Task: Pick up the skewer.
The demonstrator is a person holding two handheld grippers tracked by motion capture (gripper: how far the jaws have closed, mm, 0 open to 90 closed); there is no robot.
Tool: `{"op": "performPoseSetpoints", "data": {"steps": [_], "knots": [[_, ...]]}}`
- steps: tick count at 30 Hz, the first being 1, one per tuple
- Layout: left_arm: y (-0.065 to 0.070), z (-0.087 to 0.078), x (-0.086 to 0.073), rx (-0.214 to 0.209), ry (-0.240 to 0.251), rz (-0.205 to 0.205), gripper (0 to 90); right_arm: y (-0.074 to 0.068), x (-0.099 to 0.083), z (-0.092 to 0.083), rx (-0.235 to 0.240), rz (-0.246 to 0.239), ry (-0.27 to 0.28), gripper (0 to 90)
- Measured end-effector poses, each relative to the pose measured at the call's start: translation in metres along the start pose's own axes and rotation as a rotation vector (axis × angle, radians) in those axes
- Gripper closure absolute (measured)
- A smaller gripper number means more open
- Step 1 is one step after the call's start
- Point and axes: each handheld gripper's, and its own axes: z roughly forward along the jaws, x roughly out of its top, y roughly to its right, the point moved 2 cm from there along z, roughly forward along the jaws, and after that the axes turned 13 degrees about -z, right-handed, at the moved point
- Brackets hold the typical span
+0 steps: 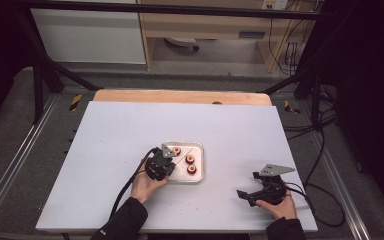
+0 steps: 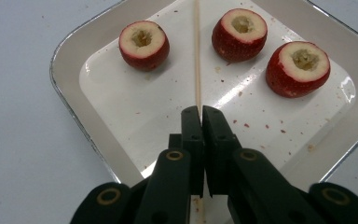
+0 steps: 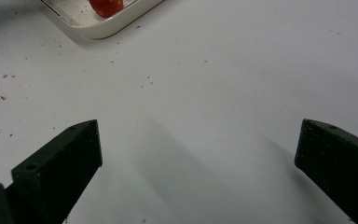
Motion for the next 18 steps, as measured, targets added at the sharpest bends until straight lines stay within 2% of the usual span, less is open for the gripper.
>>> {"op": "performPoseSetpoints", "data": {"steps": [10,12,18], "knots": [[0.000,-0.001,-0.001,-0.008,0.023,-0.019,88.6,0.000,0.000,0.000,0.001,-0.001,0.001,1.2],[-0.001,-0.003,-0.001,-0.020,0.036,-0.032,88.6,0.000,0.000,0.000,0.001,-0.002,0.002,1.2],[-0.003,-0.014,0.000,-0.036,0.065,-0.033,88.6,0.000,0.000,0.000,-0.002,-0.002,0.002,1.2]]}}
